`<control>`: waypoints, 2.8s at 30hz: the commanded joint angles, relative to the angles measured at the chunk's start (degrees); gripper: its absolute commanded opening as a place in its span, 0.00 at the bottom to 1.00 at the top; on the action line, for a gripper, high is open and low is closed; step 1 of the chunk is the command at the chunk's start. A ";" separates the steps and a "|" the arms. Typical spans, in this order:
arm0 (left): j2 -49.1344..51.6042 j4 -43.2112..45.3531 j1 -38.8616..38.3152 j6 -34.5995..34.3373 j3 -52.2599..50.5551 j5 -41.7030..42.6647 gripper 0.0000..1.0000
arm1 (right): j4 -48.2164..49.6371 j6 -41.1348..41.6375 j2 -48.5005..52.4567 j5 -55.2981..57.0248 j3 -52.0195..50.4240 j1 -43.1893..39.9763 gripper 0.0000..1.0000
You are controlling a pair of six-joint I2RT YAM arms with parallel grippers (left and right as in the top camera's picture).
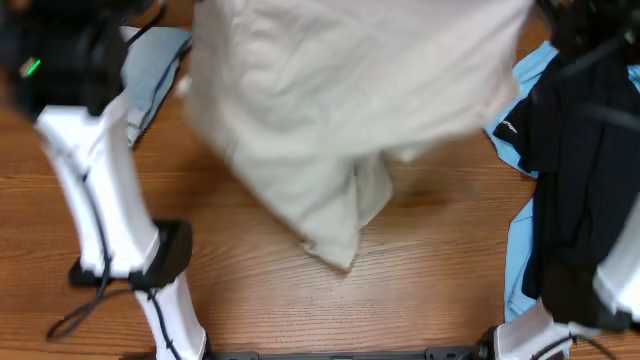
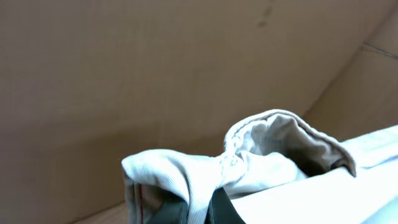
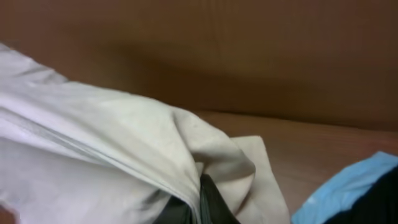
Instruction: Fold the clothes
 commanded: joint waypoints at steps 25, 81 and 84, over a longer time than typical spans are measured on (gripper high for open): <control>4.07 -14.99 4.33 2.91 -6.60 -21.00 0.04 | -3.30 -2.51 3.21 7.39 -8.04 -5.95 0.04; -16.04 -33.16 -16.28 4.46 -72.96 -20.52 0.65 | 8.44 13.64 -48.11 9.09 -86.99 -3.21 0.81; -16.04 -30.71 -16.41 2.54 -72.96 -23.71 0.78 | 11.41 13.64 -47.32 7.82 -87.01 -3.19 0.81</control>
